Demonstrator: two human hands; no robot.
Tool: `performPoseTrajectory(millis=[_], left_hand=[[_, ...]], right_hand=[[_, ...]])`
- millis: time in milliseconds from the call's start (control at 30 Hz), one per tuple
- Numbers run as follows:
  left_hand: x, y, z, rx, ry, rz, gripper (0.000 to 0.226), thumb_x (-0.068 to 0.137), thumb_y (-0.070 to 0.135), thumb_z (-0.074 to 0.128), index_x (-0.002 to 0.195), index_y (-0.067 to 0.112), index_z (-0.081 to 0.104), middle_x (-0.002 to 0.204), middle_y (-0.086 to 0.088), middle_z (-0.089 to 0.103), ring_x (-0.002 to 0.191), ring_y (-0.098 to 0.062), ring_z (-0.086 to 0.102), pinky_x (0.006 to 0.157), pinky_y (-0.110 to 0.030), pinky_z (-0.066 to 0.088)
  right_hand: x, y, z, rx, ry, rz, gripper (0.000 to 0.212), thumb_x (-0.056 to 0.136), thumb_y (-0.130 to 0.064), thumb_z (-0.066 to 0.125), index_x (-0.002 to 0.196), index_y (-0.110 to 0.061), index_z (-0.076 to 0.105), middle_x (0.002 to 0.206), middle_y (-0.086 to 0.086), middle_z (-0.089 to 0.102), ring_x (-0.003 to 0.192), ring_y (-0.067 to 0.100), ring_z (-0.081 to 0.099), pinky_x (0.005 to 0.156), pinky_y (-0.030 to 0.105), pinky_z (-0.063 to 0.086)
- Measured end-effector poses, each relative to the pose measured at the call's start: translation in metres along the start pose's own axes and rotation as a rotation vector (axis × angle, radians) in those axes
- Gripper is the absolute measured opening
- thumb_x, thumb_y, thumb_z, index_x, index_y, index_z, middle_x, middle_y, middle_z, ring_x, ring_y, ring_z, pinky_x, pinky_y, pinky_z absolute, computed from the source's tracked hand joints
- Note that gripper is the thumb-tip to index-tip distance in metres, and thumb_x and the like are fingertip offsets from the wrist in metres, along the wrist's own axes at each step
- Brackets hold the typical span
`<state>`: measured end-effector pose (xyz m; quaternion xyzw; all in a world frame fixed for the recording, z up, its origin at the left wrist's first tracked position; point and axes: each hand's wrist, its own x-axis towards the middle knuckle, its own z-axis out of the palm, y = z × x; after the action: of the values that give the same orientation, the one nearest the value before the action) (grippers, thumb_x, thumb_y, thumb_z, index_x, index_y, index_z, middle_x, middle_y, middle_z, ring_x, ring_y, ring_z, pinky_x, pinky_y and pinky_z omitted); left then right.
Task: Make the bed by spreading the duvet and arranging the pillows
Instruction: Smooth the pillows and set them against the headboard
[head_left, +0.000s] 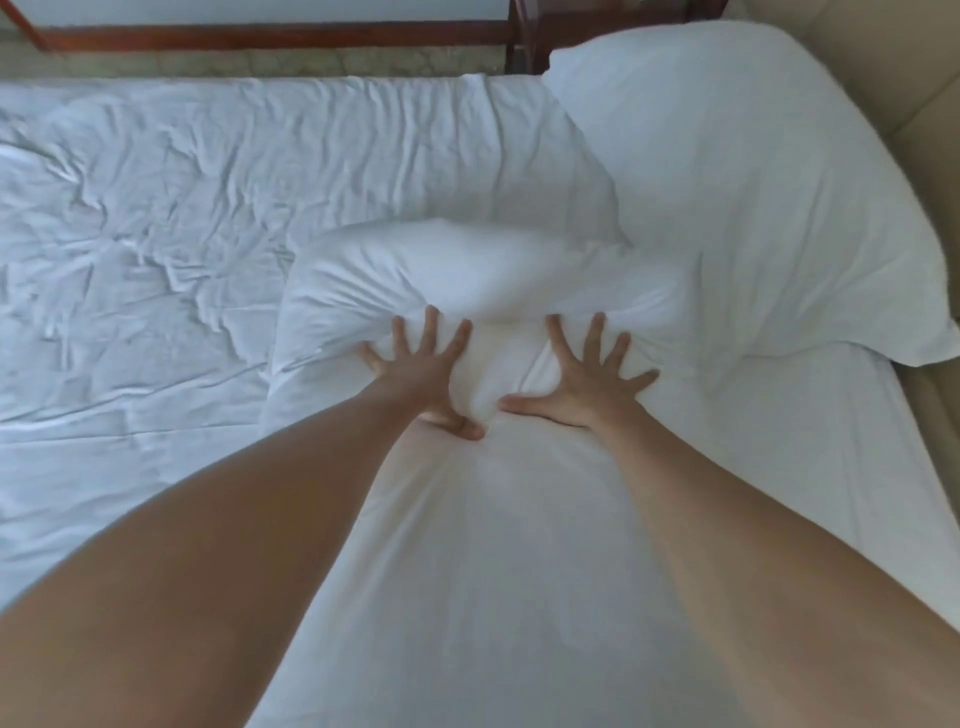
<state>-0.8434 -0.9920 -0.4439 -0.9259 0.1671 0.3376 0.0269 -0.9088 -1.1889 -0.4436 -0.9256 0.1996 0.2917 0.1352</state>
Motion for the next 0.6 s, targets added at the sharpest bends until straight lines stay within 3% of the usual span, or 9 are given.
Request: performPoseTrajectory(millis=[233,400,500,600], left_hand=[[0.047,0.003,0.024,0.043,-0.041,-0.022,0.151,0.044,0.082,0.074,0.148,0.04,-0.026,0.154,-0.005,-0.042,0.14,-0.048,-0.032,0.102,-0.08,-0.008],[0.039,0.007,0.036,0.072,0.049,-0.046,0.145,0.051,0.083,0.07,0.149,0.039,-0.026,0.155,-0.006,-0.039,0.141,-0.048,-0.029,0.105,-0.077,-0.009],[0.012,0.009,0.045,0.051,0.132,-0.054,0.127,0.066,0.081,0.062,0.151,0.037,-0.021,0.159,-0.003,-0.032,0.145,-0.043,-0.025,0.111,-0.07,-0.008],[-0.031,0.009,0.063,0.03,0.219,-0.042,0.09,0.088,0.076,0.032,0.155,0.035,-0.012,0.163,0.001,-0.022,0.148,-0.036,-0.021,0.115,-0.063,-0.01]], right_hand=[[0.049,0.003,0.03,0.001,0.004,-0.013,0.138,0.039,-0.1,0.052,0.141,-0.054,-0.028,0.155,0.001,-0.04,0.142,0.042,-0.031,0.102,0.08,-0.007],[0.038,-0.003,0.042,-0.002,0.115,-0.007,0.13,0.049,-0.097,0.052,0.147,-0.051,-0.02,0.158,0.005,-0.032,0.144,0.044,-0.024,0.103,0.078,-0.006],[0.008,-0.005,0.057,-0.052,0.208,-0.003,0.114,0.065,-0.094,0.04,0.152,-0.042,-0.013,0.161,0.012,-0.023,0.147,0.043,-0.016,0.11,0.07,-0.007],[-0.03,0.001,0.066,-0.058,0.217,-0.026,0.092,0.082,-0.083,0.023,0.155,-0.037,-0.008,0.162,0.01,-0.02,0.149,0.035,-0.017,0.118,0.058,-0.01]])
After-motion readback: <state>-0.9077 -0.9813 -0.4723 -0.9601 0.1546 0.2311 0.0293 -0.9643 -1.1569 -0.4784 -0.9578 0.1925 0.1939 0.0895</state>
